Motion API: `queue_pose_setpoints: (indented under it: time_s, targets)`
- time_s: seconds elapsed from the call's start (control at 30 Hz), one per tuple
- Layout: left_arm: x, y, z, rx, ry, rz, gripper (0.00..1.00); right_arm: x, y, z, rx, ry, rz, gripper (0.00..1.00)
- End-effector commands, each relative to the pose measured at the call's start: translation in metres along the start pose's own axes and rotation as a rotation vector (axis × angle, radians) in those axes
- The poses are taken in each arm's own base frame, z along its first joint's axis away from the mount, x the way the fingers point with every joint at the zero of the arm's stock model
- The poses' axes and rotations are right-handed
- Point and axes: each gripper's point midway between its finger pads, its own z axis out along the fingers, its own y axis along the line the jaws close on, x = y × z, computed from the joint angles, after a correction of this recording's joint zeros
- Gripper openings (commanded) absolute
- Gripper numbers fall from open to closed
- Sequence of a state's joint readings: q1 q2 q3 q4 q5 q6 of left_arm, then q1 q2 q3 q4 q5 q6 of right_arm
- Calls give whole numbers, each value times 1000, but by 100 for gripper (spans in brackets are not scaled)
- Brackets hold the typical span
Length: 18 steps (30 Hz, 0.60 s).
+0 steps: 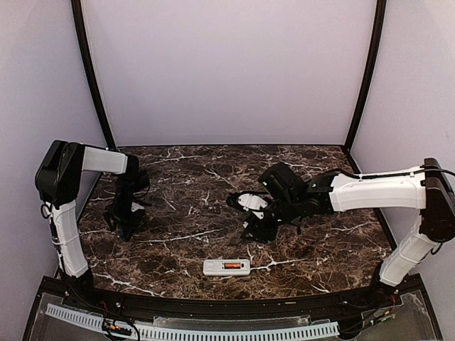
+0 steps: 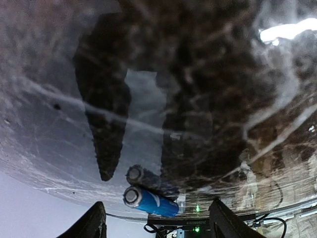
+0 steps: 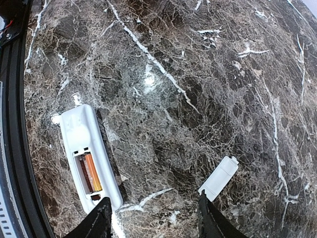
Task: Load the batteries into the remote control
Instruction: Pick up the battery from the center of the board.
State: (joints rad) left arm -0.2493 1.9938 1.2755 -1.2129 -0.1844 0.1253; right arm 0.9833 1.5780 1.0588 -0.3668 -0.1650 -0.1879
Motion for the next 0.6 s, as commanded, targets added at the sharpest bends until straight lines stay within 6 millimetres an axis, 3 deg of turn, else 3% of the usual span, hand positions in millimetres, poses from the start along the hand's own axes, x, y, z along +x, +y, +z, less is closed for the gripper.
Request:
queue_pose_setpoints:
  time_s: [0.0, 0.07, 0.17, 0.37, 0.57]
  targets:
    - [-3, 5, 18, -9, -32, -29, 68, -2, -4, 1, -8, -2, 0, 56]
    - [-3, 2, 18, 11, -46, -21, 65, -1, -5, 2, -9, -2, 2, 56]
    - [-9, 6, 21, -6, -50, -40, 45, -1, -6, 4, -11, 3, 3, 55]
    - [-32, -3, 16, 64, -122, -95, 45, 2, -5, 6, -18, 11, 7, 55]
    - [-33, -6, 19, 83, -128, -98, 39, 2, -6, 6, -20, 16, 9, 55]
